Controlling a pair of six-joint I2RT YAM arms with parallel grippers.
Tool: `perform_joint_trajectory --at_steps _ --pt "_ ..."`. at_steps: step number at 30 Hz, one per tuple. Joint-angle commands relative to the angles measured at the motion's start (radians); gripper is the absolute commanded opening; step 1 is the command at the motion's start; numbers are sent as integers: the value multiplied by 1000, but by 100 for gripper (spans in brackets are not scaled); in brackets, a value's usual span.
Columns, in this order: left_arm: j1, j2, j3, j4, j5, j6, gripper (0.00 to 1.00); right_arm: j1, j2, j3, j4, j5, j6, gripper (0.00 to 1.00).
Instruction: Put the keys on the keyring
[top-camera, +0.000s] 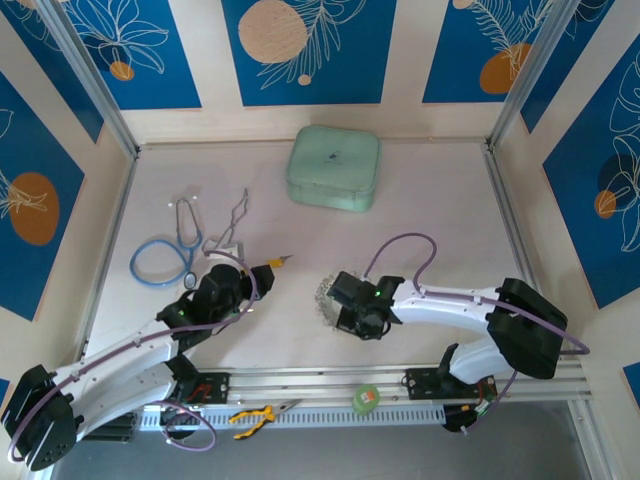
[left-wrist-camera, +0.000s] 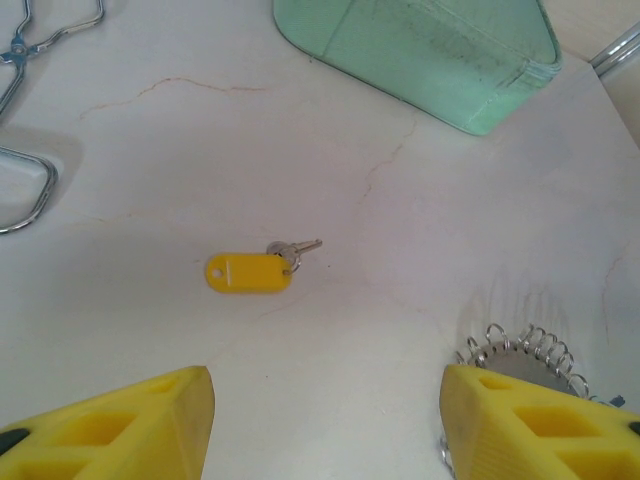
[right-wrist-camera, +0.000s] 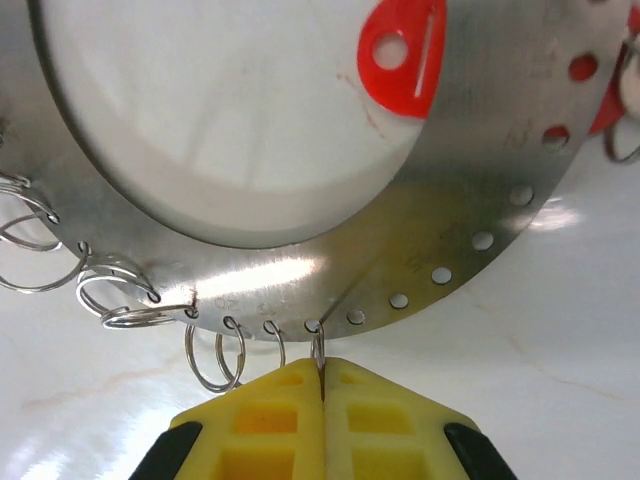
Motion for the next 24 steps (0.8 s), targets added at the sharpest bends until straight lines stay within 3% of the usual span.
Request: perform_joint_trajectory --at_steps 1,8,21,24 --pt "1 -3 -6 -10 -13 12 61 -2 6 63 -175 -13 -212 0" --pt "1 19 7 -6 -5 12 61 21 139 183 -253 -47 -400 0" --pt "2 15 2 -8 -11 18 61 31 252 242 -224 -68 -426 0" --pt "1 17 -1 -4 -13 17 61 31 265 251 -226 -65 -422 16"
